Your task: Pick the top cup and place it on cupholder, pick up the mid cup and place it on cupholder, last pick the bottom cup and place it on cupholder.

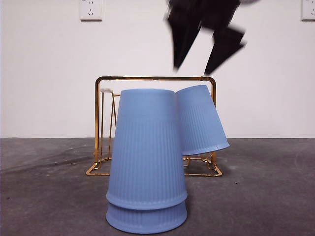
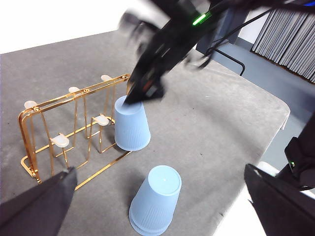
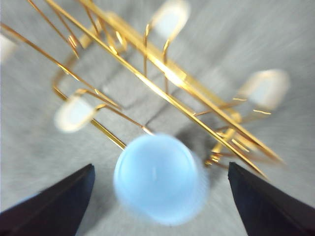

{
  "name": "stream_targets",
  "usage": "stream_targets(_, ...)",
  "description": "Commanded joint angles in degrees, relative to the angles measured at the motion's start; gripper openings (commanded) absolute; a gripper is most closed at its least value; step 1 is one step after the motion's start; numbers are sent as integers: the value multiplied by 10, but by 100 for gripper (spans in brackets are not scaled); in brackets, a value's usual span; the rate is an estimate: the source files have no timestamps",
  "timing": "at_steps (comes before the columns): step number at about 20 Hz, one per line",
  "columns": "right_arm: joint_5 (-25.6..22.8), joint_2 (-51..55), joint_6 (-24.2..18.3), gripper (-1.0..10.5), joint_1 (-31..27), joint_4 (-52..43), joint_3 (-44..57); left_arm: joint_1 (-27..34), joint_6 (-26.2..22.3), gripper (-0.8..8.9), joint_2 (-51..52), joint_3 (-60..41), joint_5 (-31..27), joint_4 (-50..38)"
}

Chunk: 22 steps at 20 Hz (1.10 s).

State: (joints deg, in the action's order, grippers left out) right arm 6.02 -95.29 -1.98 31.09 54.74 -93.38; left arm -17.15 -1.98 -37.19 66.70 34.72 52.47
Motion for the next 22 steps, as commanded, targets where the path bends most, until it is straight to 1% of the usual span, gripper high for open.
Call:
stream_targets(1,5,65,24,432,3,37,-14,-2,-1,562,-11,12,2,-7)
stream_targets(5,5,175,29,432,4,139,-14,-2,1,561,-27,12,2,-7)
stream_targets(7,4,228,29,432,4,156,-4,-4,10,561,-41,12,2,-7)
stream_targets(8,5,257,29,432,4,153,10,-7,16,561,-49,12,2,-7)
stream_targets(10,7,326,29,432,4,125,69,-23,19,556,-70,12,2,-4)
stream_targets(12,20,399,40,432,4,86,150,-44,33,549,-95,12,2,-1)
stream_targets(14,32,470,48,432,4,54,235,-72,49,548,-124,12,-10,4)
stream_targets(17,35,549,73,432,4,26,326,-129,79,548,-172,13,-47,5)
stream_targets(20,36,608,104,432,4,2,389,-193,101,548,-232,27,-115,17)
stream_targets(22,36,635,118,432,4,-3,412,-232,105,548,-287,56,-163,46)
